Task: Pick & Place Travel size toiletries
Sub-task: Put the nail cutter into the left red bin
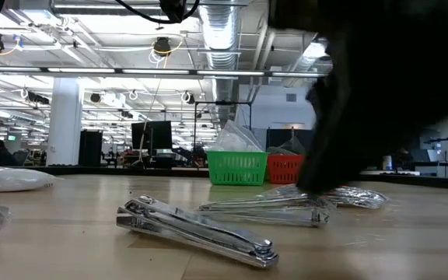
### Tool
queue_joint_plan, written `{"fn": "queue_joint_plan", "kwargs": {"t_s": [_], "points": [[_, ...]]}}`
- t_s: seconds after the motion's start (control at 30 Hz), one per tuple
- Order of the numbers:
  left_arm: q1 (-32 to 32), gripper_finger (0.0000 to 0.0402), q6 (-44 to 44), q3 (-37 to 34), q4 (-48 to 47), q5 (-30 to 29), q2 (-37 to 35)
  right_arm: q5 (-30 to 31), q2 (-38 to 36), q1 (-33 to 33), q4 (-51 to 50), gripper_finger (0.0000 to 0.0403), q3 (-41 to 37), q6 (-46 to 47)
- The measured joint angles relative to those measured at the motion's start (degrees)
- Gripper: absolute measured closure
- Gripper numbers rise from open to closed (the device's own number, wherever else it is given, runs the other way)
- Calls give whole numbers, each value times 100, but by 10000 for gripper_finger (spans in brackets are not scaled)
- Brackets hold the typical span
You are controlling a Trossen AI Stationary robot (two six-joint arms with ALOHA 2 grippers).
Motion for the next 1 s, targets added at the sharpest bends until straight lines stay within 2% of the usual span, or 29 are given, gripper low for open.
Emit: {"fn": "queue_joint_plan", "kwargs": {"t_s": [0.17,0.4,0.57,0.73,1.0], "points": [[-4,288,0,0,3,2,0,-66,289,-51,166,275,28,-2],[-4,288,0,0,0,0,0,-177,315,-118,193,281,37,39],[-4,288,0,0,1,0,0,-190,315,-122,158,306,34,66],[-4,288,0,0,0,0,0,-199,317,-122,152,359,32,71],[-4,288,0,0,0,0,0,-276,275,-127,143,360,21,88]]}}
